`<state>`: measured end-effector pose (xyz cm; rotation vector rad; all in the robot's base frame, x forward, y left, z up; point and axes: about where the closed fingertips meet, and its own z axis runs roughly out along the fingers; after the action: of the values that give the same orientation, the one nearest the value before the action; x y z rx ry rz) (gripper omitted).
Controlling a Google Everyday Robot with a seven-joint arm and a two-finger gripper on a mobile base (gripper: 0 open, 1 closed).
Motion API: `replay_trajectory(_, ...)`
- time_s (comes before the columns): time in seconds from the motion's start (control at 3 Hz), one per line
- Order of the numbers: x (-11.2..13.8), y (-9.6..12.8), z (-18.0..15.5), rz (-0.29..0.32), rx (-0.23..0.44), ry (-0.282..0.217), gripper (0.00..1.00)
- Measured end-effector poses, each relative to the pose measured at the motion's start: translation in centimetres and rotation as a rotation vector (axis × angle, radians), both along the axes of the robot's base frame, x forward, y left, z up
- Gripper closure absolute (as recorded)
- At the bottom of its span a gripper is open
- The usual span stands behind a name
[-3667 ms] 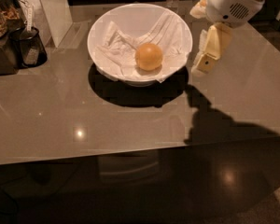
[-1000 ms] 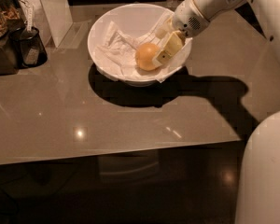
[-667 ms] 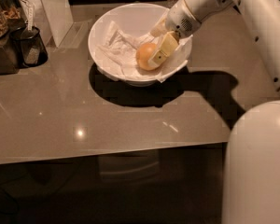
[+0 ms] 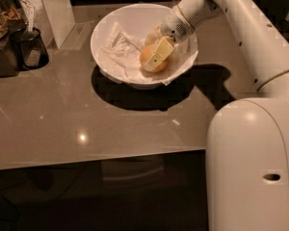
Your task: Pick orange from white bowl
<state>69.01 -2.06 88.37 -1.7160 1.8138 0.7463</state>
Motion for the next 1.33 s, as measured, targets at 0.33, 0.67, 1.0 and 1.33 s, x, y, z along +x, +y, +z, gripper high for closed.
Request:
replay_trajectory(0.33,0.3,-1.2,-1.6,-0.036,0.002,0.04,0.14)
replay_trajectory(0.67,0.3,-1.8,-1.8,-0.05,0.002,0.049,0.33)
replay_trajectory(1.0,0.1,-2.4,-2.9,-0.071,0.003,0.076,0.52)
replay_trajectory(1.33,0.1,-2.4,-2.6,-0.071,0.003,0.075,0.72)
